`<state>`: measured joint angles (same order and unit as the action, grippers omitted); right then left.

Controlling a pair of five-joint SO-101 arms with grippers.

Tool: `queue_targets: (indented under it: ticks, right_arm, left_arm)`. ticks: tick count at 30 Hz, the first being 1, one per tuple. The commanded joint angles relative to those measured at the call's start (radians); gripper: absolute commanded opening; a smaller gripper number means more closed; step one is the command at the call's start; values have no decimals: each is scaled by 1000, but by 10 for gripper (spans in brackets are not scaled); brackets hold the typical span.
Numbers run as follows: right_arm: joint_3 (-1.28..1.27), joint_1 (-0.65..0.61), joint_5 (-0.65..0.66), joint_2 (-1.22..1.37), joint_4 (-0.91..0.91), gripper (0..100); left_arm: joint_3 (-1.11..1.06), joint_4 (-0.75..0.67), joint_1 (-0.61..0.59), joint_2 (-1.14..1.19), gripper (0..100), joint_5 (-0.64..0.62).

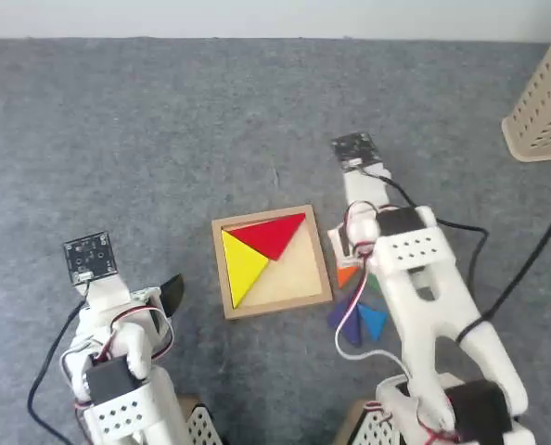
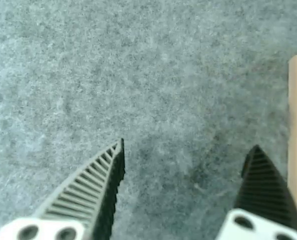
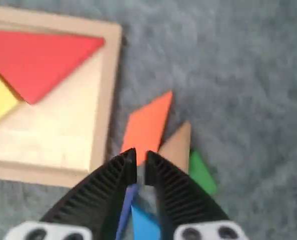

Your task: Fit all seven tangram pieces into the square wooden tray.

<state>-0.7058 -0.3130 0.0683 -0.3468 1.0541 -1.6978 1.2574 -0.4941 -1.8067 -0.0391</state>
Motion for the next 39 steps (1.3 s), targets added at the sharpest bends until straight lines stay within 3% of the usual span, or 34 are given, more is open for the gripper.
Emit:
queue_targets:
  ticks: [1, 15, 21, 26, 32, 39]
  right_arm:
    - [63, 24, -26, 62, 31, 159]
    - [94, -56, -40, 116, -65, 159]
    - [138, -120, -34, 143, -24, 162]
    - [140, -127, -40, 194, -33, 166]
    - [141, -124, -41, 278, -96, 244]
    - [144, -97, -40, 358, -137, 243]
  left_arm:
    - [13, 6, -5, -14, 354, 2]
    - [13, 6, -5, -14, 354, 2]
    - [13, 6, -5, -14, 354, 2]
    - [13, 6, -5, -14, 354, 2]
    - [13, 6, -5, -14, 354, 2]
    - [13, 6, -5, -14, 354, 2]
